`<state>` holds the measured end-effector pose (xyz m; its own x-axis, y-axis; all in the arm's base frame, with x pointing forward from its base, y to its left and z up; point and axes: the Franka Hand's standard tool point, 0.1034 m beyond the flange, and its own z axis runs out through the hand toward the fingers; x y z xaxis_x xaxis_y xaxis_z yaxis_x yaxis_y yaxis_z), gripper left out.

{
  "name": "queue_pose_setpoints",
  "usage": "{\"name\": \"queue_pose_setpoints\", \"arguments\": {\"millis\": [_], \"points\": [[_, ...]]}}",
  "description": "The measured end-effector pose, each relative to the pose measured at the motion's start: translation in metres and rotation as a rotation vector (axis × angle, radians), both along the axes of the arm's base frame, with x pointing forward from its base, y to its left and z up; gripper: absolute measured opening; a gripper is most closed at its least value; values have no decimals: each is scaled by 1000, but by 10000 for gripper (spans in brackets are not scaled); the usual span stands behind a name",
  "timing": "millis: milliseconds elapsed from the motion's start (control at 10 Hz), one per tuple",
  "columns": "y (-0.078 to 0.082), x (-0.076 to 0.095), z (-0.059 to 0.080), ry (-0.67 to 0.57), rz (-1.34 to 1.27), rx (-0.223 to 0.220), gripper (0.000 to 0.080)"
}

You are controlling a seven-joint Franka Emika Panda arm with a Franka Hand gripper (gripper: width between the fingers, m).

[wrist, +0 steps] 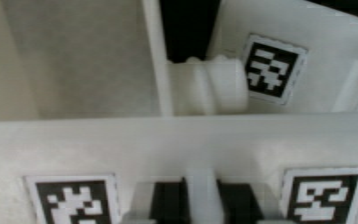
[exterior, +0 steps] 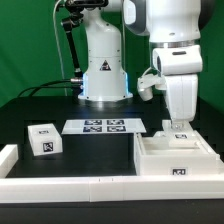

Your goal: Assemble cabinet

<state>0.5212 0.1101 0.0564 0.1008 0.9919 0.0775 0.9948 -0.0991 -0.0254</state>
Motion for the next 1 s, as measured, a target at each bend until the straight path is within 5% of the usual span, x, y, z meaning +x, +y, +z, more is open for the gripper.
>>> {"name": "queue_pose_setpoints", "arguments": {"millis": [700, 1000], "points": [[-7, 55, -1, -11, -28, 11, 70], [-7, 58, -1, 8, -22, 6, 70]]}}
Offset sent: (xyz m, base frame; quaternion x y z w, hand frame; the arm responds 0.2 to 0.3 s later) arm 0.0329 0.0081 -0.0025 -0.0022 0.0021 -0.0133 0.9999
